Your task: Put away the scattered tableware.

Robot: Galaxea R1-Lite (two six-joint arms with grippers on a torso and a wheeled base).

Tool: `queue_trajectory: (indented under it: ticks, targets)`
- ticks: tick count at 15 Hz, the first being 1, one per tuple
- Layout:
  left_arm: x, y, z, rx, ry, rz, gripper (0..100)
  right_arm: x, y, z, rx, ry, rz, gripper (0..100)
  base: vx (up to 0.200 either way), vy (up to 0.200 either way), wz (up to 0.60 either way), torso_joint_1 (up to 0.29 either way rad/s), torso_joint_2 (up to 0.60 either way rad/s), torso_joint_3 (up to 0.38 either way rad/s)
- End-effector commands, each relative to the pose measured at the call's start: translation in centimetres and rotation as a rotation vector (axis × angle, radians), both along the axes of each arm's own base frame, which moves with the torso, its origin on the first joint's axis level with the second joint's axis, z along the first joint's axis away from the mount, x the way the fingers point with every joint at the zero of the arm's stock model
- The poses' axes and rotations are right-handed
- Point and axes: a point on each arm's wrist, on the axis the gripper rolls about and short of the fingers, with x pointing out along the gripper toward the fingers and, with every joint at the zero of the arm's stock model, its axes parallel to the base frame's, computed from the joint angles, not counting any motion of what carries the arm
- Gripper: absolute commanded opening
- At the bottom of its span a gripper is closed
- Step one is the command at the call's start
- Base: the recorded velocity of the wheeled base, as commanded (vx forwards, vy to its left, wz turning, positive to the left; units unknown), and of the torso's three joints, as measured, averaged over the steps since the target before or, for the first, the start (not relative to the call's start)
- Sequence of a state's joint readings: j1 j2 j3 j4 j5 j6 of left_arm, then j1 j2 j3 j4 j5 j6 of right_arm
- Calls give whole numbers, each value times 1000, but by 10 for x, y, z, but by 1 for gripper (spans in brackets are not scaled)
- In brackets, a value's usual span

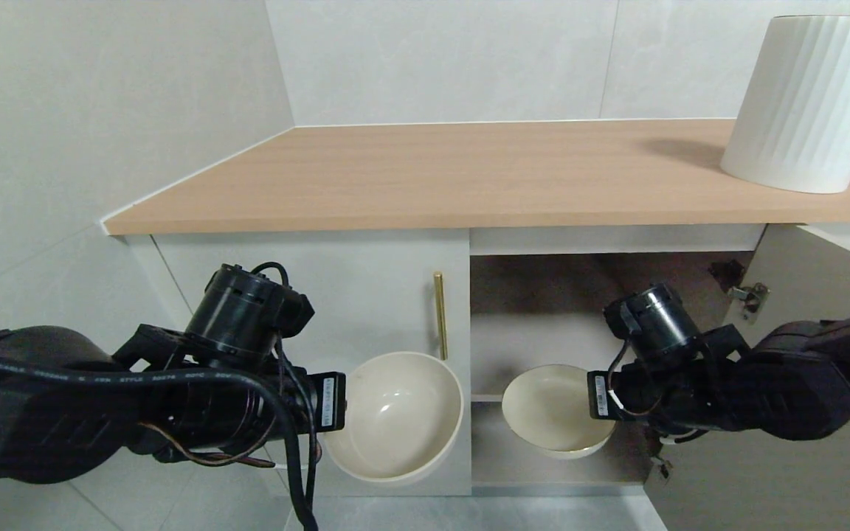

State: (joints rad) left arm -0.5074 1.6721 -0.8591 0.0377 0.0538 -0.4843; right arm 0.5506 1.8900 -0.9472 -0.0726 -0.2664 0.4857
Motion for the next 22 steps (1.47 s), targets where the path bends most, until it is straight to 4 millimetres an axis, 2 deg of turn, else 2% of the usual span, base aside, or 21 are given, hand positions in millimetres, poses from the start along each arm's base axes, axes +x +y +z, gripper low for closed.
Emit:
queue_trajectory:
  ticks: [1, 3, 4, 7, 9, 12, 16, 22]
  targets:
    - [0, -2, 1, -7, -14, -4, 0, 38, -5, -31, -14, -7, -52, 0, 0, 0, 0, 0, 0, 0]
    - [-1, -1, 5, -17, -34, -3, 0, 75, -11, -54, -51, -42, -73, 0, 0, 0, 0, 0, 0, 0]
    - [-2, -1, 7, -19, -40, -5, 0, 90, -10, -58, -56, -59, -95, 0, 0, 0, 0, 0, 0, 0]
    - [-5, -2, 10, -21, -52, -18, 0, 122, -11, -77, -107, -87, -160, 0, 0, 0, 0, 0, 0, 0]
    - [-6, -4, 12, -24, -56, -24, 0, 132, -17, -91, -144, -88, -210, 0, 0, 0, 0, 0, 0, 0]
    - [-8, -6, 12, -23, -56, -36, 0, 145, -27, -100, -153, -90, -247, 0, 0, 0, 0, 0, 0, 0]
    - [-9, -6, 12, -23, -56, -37, 0, 157, -27, -110, -174, -106, -279, 0, 0, 0, 0, 0, 0, 0]
    - [-9, -7, 12, -24, -56, -41, 0, 164, -25, -109, -174, -132, -298, 0, 0, 0, 0, 0, 0, 0]
